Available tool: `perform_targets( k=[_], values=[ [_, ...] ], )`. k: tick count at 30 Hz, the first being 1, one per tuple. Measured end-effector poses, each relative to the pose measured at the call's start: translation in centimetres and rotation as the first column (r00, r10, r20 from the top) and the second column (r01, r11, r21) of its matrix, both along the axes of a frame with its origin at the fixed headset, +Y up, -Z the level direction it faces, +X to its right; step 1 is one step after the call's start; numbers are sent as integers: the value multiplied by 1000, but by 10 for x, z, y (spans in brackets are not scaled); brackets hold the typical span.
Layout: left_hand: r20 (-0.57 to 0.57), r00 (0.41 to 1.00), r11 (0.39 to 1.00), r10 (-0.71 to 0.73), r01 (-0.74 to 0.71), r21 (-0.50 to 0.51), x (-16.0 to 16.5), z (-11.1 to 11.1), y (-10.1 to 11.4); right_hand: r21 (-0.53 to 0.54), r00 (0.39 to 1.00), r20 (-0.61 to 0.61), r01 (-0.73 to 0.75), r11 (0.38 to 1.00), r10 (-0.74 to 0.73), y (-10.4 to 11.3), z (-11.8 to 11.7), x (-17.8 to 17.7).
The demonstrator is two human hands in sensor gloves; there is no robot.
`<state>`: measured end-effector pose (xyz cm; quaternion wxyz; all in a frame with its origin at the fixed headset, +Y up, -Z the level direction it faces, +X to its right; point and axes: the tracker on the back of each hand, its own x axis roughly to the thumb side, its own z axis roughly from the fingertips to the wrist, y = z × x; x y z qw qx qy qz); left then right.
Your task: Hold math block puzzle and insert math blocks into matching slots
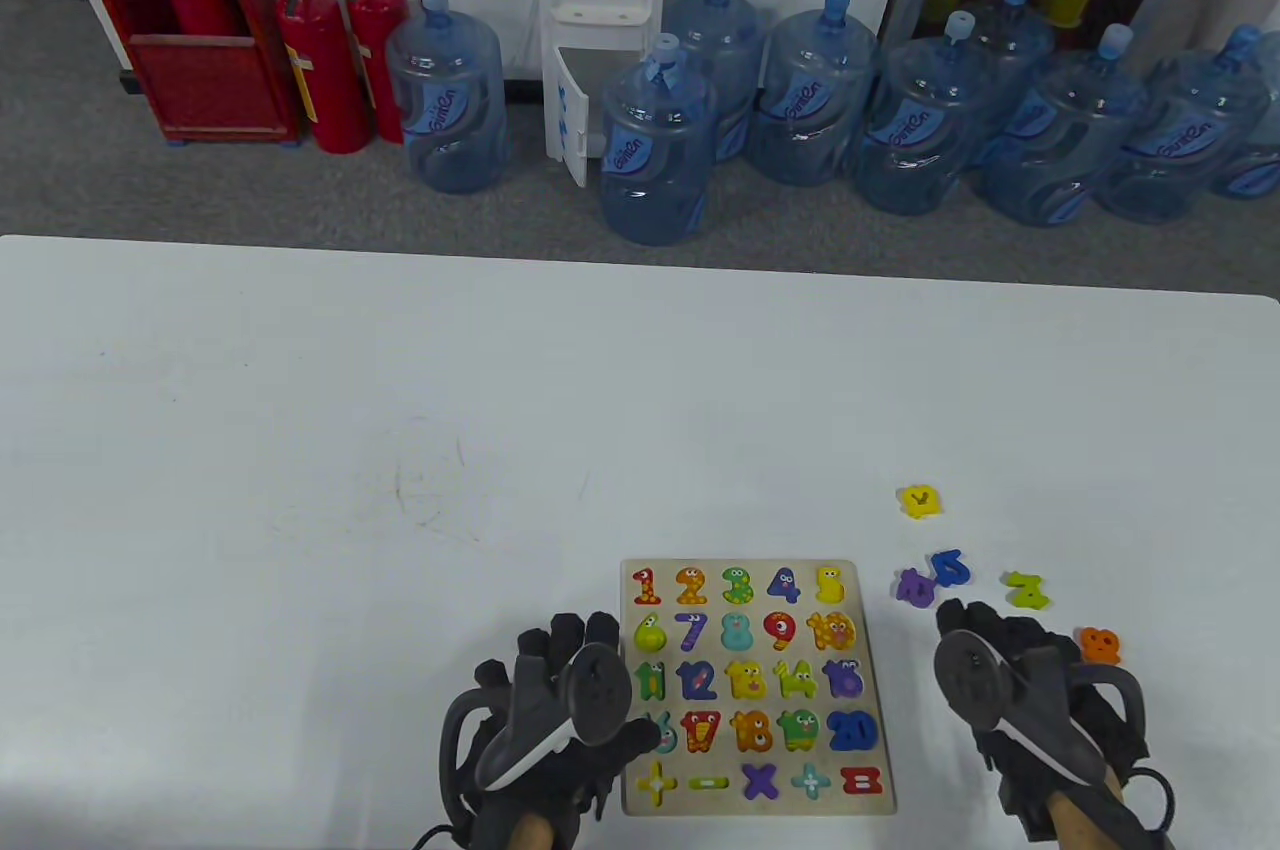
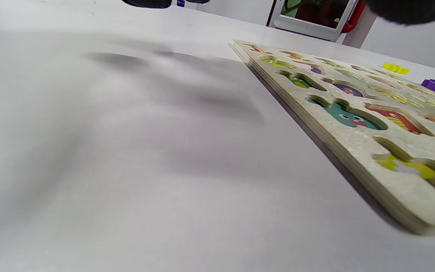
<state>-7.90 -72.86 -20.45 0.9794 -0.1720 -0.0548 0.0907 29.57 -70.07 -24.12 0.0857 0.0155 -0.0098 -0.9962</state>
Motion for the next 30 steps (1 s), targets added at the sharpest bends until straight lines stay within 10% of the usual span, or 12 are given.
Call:
perform_targets(
  k=[12,30],
  values=[
    [1,1000,1000,-1,1,5,0,0,1,-265,981,164,-60,962,106,-34,-12,21],
    [-11,1000,1000,9,-9,2,-3,0,1,-130,1000,10,-1,992,2,-38,-19,-3]
  ],
)
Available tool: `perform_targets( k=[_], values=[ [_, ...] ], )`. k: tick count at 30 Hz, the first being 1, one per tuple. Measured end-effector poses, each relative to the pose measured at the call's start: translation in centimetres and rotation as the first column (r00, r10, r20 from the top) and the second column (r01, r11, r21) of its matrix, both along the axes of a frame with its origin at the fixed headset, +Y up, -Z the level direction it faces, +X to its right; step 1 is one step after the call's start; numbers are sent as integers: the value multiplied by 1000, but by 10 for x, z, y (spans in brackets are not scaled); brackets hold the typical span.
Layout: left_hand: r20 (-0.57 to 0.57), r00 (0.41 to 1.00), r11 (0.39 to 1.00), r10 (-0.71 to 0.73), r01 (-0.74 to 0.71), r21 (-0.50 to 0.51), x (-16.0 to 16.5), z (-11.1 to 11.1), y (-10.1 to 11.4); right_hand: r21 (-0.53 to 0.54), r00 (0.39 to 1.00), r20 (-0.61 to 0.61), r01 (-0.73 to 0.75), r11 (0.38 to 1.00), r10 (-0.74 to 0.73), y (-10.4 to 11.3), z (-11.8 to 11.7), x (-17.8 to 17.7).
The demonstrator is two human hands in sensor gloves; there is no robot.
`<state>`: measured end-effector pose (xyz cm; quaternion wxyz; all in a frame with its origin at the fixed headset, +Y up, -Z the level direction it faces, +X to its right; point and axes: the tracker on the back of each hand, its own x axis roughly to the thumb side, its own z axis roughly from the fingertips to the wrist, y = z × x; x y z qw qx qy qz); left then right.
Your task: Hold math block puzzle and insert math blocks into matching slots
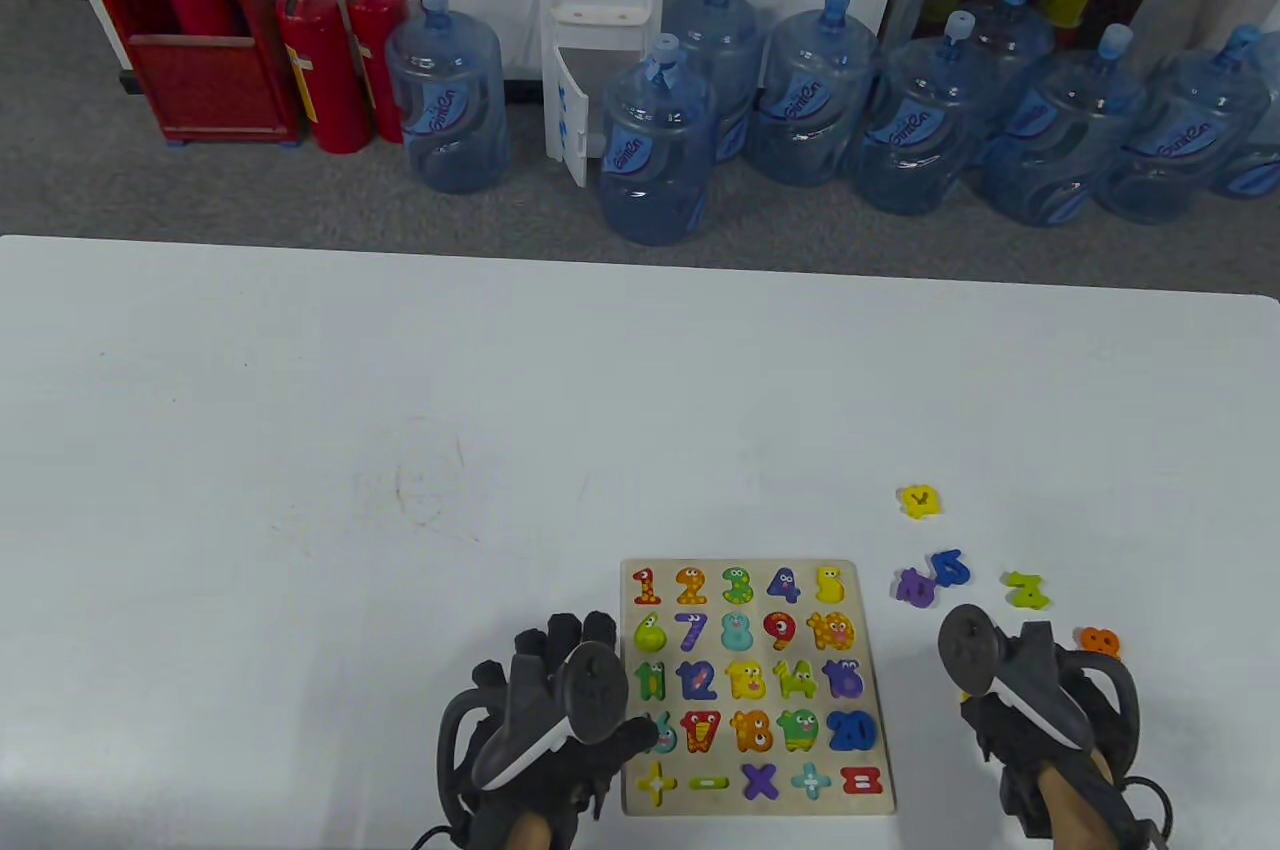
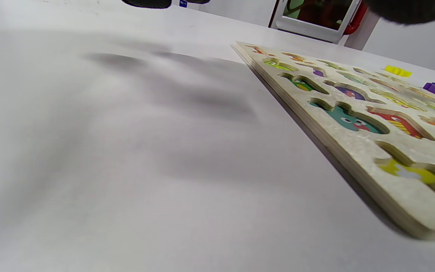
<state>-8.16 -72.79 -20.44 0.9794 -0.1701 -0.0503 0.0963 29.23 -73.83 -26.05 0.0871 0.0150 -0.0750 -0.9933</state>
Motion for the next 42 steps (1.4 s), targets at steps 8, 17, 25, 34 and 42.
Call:
perform_targets(
  k=[8,17,25,34,42],
  values=[
    [-28,1000,1000,-6,6,-3,-4,0,-1,77,977,-211,23,997,-7,17,14,-48],
    [-79,997,1000,-11,11,-3,-11,0,-2,56,876,-482,62,997,-27,42,32,-138],
    [-113,993,999,-36,40,33,-14,2,0,16,732,-681,53,998,-28,42,56,-223],
    [-156,986,998,-57,62,29,-19,4,-1,-3,573,-819,41,999,-26,20,74,-260],
    [-151,987,998,-54,57,12,-18,3,-2,-26,542,-839,49,998,-49,10,77,-258]
  ],
)
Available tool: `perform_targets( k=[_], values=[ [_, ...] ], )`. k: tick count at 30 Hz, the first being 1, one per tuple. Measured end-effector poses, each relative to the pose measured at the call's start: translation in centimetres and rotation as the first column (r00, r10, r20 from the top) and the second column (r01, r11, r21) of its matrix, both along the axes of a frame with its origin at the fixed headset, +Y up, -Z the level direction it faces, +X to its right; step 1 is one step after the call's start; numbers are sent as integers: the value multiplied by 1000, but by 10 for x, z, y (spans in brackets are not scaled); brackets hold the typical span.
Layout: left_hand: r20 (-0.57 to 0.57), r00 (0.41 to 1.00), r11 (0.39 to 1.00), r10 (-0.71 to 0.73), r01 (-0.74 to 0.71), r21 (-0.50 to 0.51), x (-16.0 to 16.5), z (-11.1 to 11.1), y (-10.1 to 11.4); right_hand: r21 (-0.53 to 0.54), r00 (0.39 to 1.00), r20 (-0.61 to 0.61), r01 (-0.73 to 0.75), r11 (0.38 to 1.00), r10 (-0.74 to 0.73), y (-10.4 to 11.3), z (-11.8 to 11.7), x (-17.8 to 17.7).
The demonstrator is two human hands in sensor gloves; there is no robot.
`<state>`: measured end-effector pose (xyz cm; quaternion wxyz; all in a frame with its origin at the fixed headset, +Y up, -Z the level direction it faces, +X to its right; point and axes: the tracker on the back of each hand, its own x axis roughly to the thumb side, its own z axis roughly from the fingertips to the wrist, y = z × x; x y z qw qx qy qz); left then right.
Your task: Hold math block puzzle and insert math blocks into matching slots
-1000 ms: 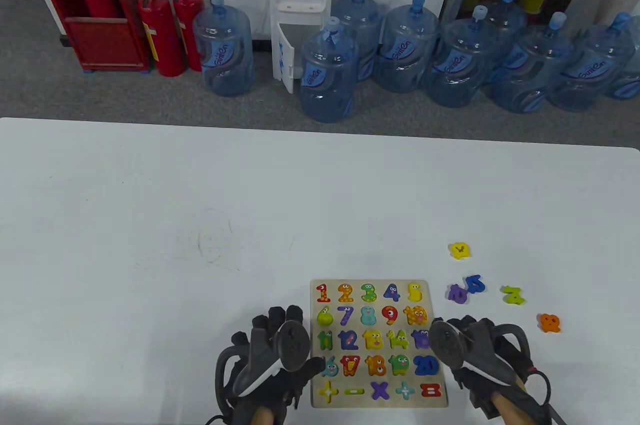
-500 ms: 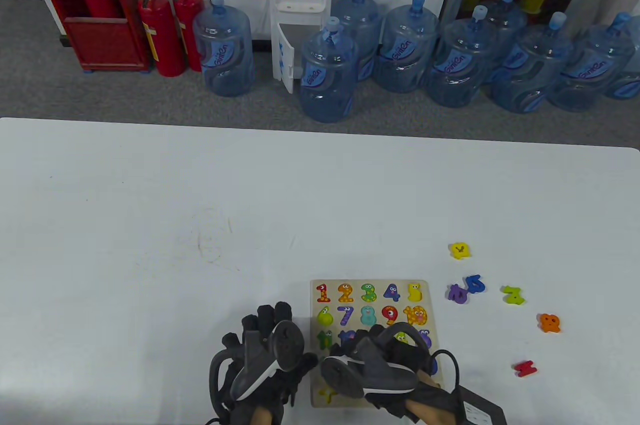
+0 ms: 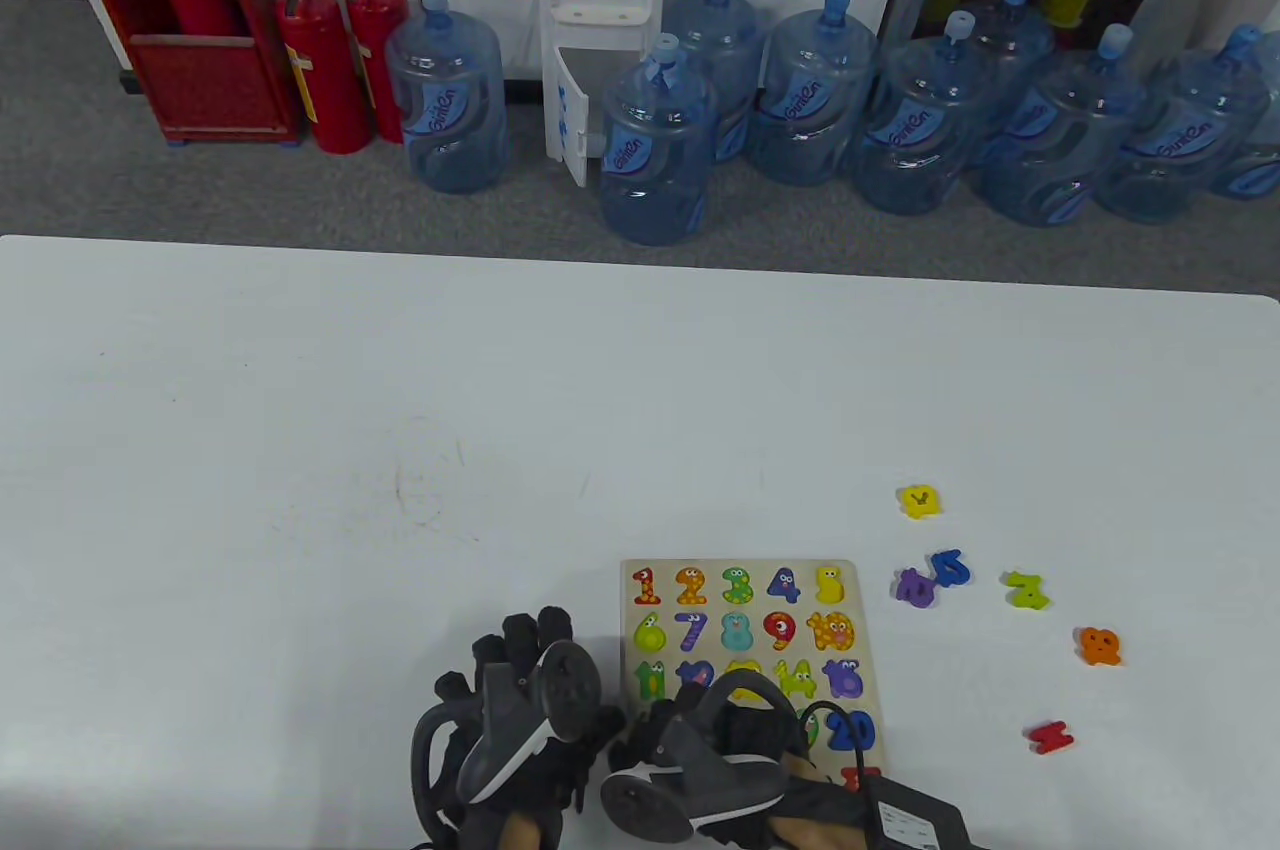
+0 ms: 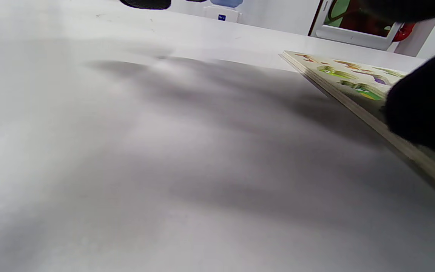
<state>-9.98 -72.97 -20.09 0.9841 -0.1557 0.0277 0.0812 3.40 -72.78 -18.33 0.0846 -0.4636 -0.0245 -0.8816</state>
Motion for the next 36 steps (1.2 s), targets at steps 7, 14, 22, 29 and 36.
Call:
perform_targets(
  k=[7,14,22,29,36],
  values=[
    [30,999,1000,13,-13,-7,3,-2,0,40,1000,-9,30,999,-30,-3,7,-4],
    [61,998,1000,26,-26,-8,6,-3,0,74,999,9,41,996,-42,2,10,-1],
    [92,995,1000,31,-31,1,10,-3,1,166,931,168,299,940,-325,32,-5,69],
    [130,991,999,34,-29,-37,17,-6,-2,402,862,390,156,902,-323,39,-19,162],
    [148,987,998,55,-48,-49,20,-7,-1,342,673,696,-5,940,-250,30,-45,246]
  ],
)
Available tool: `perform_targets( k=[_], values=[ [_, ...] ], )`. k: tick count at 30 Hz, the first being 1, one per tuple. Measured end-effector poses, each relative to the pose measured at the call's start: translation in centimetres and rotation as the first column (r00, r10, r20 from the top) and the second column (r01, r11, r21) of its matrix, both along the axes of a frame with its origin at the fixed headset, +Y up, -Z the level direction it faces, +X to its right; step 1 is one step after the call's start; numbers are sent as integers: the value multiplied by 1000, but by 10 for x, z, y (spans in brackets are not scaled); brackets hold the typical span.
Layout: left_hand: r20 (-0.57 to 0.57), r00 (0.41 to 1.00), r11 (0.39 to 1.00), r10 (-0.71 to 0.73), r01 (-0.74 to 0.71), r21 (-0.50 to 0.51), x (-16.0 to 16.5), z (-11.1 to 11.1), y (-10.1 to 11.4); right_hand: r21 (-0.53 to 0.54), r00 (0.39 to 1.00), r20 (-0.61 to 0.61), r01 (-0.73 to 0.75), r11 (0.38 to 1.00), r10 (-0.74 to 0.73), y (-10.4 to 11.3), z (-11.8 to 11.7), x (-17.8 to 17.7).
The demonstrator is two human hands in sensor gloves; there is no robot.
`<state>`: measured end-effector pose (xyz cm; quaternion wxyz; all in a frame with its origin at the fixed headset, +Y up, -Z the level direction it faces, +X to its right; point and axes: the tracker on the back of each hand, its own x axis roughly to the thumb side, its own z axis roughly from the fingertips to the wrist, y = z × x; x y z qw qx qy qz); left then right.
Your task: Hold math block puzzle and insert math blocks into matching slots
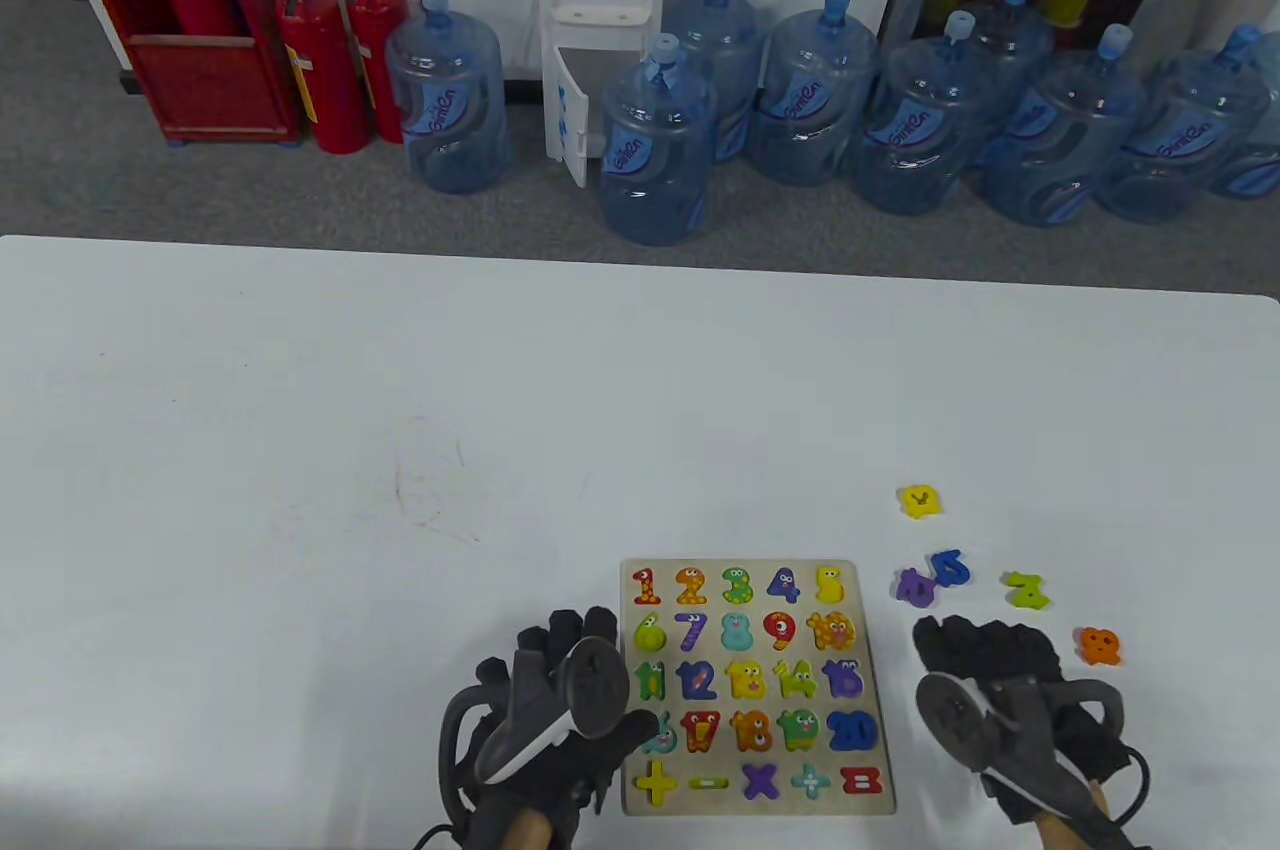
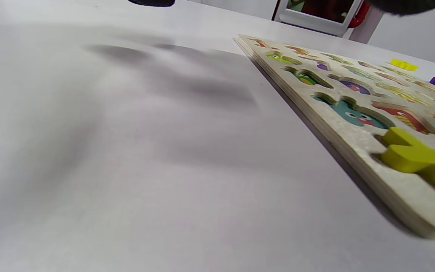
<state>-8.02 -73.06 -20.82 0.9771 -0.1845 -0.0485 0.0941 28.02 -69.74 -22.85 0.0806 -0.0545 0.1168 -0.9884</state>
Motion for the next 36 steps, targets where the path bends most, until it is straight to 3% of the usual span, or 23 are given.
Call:
perform_targets(
  k=[4,8,12,16,22,29,36],
  values=[
    [9,1000,1000,4,-4,1,1,0,0,-17,989,108,-98,995,99,-4,-5,30],
    [6,1000,1000,2,-2,-9,0,0,-1,-162,981,172,-62,985,90,-6,-2,48],
    [3,1000,1000,7,-7,-2,-1,0,-1,-136,958,270,-62,989,97,-6,-5,53],
    [-1,1000,1000,4,-4,-14,-2,0,-2,-368,937,324,-2,930,131,-19,-9,59],
    [4,1000,1000,11,-11,-6,-2,1,-2,-483,921,360,47,875,150,-41,-11,74],
    [1,1000,1000,11,-11,-11,-2,1,-2,-323,966,246,2,946,82,-41,-10,65],
    [-4,1000,1000,14,-14,-16,-3,2,-2,-313,976,217,36,949,35,-41,-12,61]
  ],
)
